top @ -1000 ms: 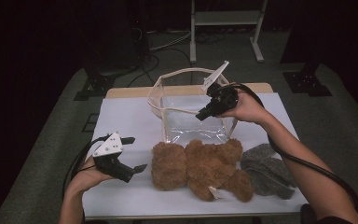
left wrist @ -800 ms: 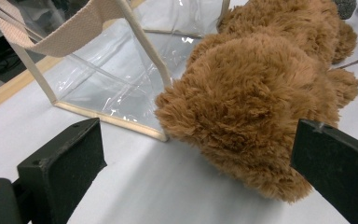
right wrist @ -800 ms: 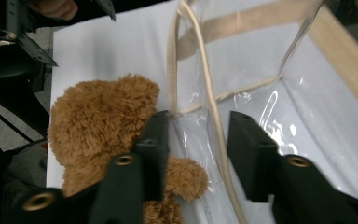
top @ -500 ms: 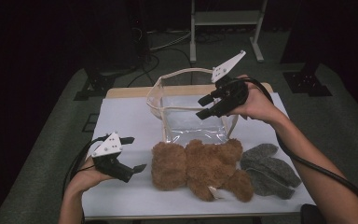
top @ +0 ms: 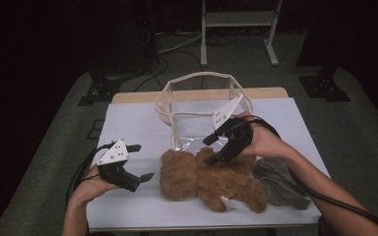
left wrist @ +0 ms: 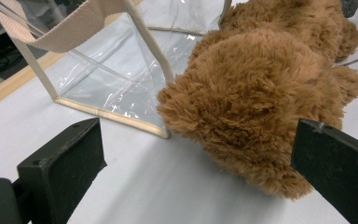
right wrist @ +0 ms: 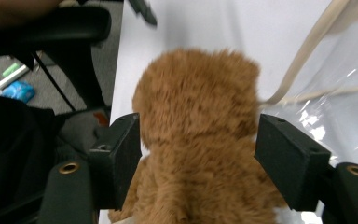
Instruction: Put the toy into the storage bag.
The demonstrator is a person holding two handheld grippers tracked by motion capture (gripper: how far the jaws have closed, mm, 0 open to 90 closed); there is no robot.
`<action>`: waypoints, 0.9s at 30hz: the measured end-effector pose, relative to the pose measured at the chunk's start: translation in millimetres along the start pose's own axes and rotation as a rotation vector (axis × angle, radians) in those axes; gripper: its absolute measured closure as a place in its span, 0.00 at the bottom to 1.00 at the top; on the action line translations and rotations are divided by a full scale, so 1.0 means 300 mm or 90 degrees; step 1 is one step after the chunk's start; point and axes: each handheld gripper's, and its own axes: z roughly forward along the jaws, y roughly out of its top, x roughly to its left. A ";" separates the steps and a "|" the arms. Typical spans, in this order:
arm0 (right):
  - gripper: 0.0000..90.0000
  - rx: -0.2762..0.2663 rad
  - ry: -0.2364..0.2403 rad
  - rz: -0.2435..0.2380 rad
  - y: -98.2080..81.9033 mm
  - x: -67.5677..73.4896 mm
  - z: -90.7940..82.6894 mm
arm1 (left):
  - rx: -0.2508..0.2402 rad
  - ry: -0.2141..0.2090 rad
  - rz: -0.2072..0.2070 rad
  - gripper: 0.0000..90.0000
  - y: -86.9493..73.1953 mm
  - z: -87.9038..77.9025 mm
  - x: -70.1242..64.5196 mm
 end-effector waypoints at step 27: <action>0.21 0.012 -0.045 -0.005 -0.189 -0.003 0.166 | 0.006 0.000 -0.005 0.02 -0.013 -0.001 0.009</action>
